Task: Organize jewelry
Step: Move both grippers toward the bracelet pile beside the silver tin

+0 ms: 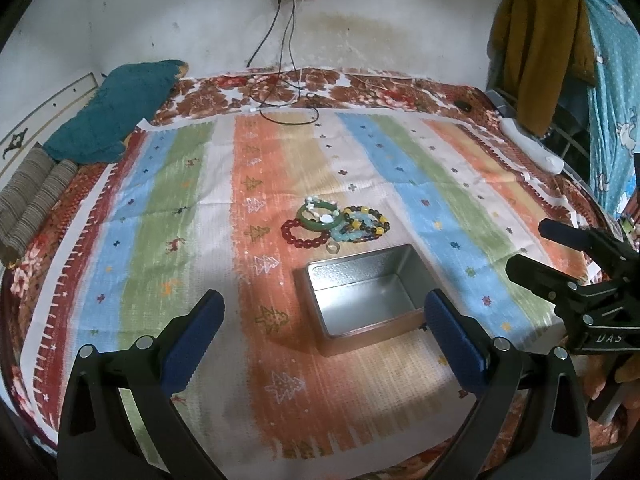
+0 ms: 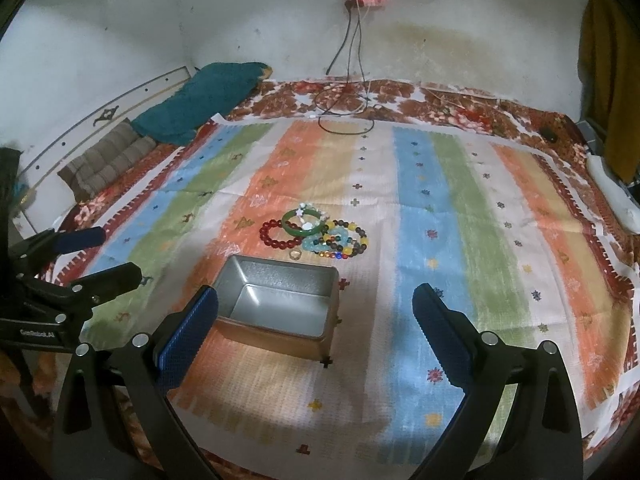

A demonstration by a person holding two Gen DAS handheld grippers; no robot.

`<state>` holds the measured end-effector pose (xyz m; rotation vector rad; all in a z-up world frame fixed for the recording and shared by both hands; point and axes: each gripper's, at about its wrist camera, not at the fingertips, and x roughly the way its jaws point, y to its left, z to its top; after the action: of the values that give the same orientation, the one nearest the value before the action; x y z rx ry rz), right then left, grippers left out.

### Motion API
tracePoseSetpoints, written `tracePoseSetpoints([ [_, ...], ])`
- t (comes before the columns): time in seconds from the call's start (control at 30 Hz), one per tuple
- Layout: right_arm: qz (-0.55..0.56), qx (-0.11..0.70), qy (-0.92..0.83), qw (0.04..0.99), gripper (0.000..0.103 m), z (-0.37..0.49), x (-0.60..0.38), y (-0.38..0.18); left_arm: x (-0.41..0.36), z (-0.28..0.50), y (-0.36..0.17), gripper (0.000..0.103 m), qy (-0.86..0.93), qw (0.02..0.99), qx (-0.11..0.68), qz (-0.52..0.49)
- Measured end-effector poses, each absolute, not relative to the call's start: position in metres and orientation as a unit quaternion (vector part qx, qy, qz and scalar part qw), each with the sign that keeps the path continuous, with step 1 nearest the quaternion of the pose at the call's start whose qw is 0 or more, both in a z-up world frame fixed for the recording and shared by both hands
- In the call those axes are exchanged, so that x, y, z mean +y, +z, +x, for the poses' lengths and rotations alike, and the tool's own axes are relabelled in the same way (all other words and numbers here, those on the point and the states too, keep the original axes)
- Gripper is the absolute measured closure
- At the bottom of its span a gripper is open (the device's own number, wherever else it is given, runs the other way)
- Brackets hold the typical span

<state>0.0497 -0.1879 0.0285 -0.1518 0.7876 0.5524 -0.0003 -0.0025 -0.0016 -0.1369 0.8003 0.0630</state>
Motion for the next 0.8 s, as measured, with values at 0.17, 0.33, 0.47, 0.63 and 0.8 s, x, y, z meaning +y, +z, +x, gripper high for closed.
tracePoseSetpoints([
  [0.17,-0.073,0.382,0.262,0.883,0.004,0.050,-0.188,0.028,-0.002,0.000,-0.003,0.006,0.032,0.918,0.391,-0.066],
  [0.33,-0.073,0.386,0.257,0.883,0.004,0.052,-0.187,0.027,0.000,0.000,-0.007,0.006,0.037,0.916,0.393,-0.065],
  [0.47,-0.077,0.387,0.253,0.883,0.004,0.053,-0.185,0.026,0.003,0.003,-0.010,0.006,0.042,0.914,0.398,-0.071],
  [0.63,-0.078,0.388,0.251,0.884,0.004,0.053,-0.185,0.025,0.005,0.003,-0.008,0.006,0.052,0.912,0.400,-0.073],
  [0.8,-0.073,0.390,0.247,0.884,0.004,0.056,-0.186,0.024,0.009,0.005,-0.008,0.006,0.057,0.909,0.405,-0.080],
])
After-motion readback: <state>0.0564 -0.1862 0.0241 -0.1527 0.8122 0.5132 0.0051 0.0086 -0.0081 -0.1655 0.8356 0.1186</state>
